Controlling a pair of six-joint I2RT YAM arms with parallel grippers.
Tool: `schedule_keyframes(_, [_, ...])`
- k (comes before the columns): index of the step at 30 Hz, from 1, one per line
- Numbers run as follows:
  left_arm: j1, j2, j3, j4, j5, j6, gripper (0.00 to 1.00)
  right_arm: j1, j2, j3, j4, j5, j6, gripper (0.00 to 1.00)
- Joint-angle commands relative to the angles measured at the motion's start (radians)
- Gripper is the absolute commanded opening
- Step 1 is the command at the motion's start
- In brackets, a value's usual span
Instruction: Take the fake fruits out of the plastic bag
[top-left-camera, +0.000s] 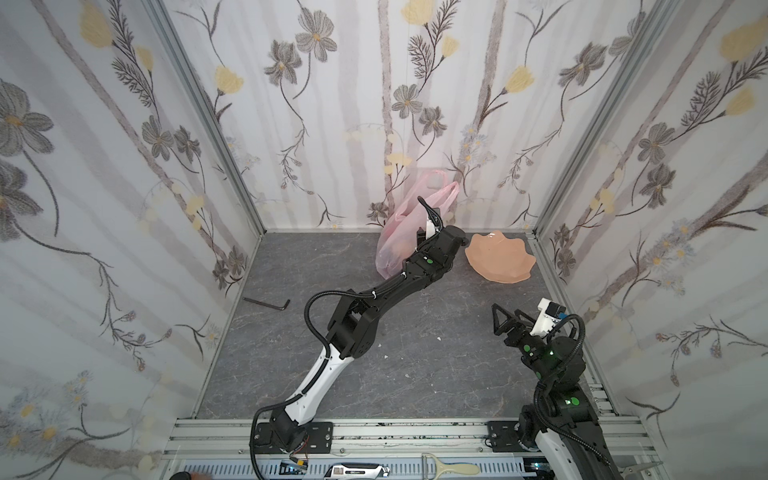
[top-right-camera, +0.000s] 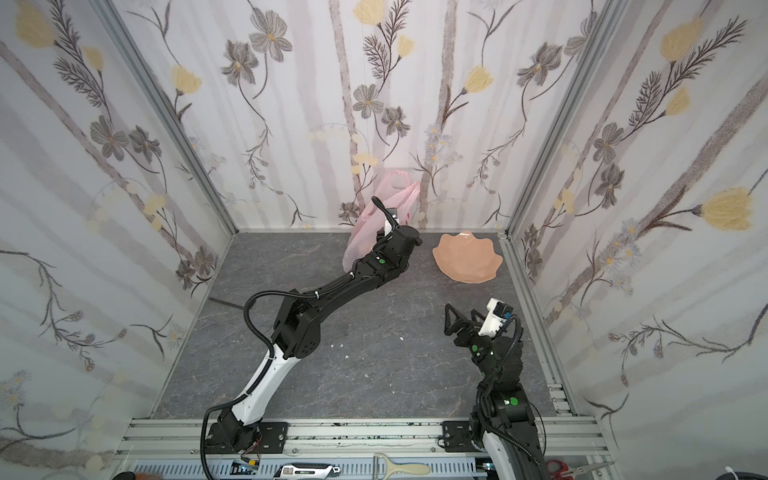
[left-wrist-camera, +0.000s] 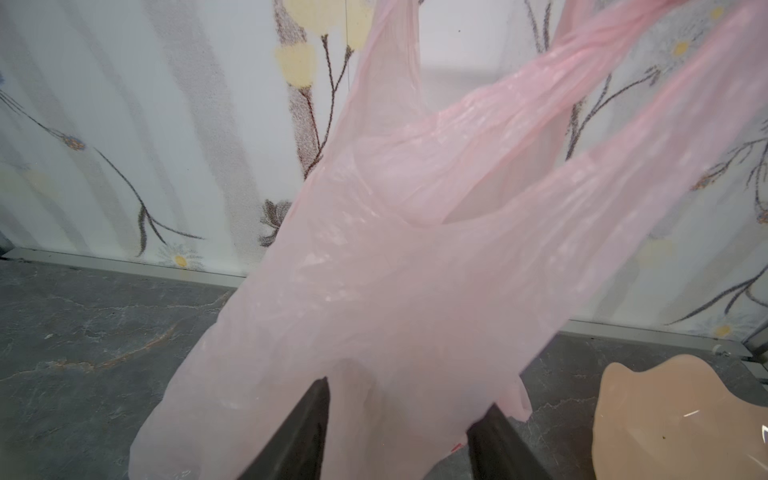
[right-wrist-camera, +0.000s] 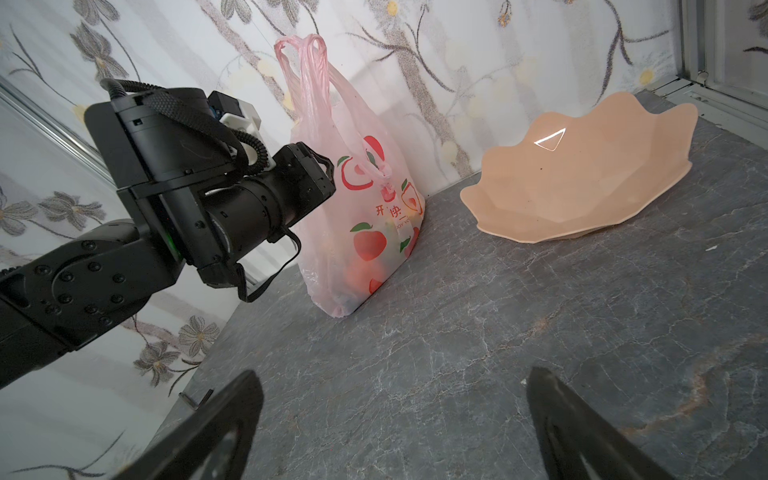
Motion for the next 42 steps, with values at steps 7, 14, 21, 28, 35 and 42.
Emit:
schedule_keyframes(7, [0.078,-0.139,-0.134,-0.015,0.097,-0.129,0.0,0.002,0.037,0.031,0.029,-0.008,-0.001,1.0])
schedule_keyframes(14, [0.075,-0.37,-0.379,-0.008,0.229,-0.138,0.0,0.024,0.13,0.096,0.022,-0.025,-0.019,1.0])
schedule_keyframes(21, [0.001,-0.67,-0.726,0.055,0.306,-0.062,0.0,0.147,0.253,0.223,0.007,0.049,-0.056,1.0])
schedule_keyframes(28, [-0.043,-1.037,-1.159,0.186,0.368,-0.084,0.0,0.305,0.431,0.397,-0.022,0.164,-0.111,1.0])
schedule_keyframes(35, [-0.045,-1.378,-1.497,0.239,0.377,-0.134,0.0,0.417,0.622,0.608,-0.075,0.241,-0.156,1.0])
schedule_keyframes(42, [-0.043,-1.526,-1.653,0.24,0.365,-0.199,0.0,0.513,0.838,0.838,-0.176,0.369,-0.179,1.0])
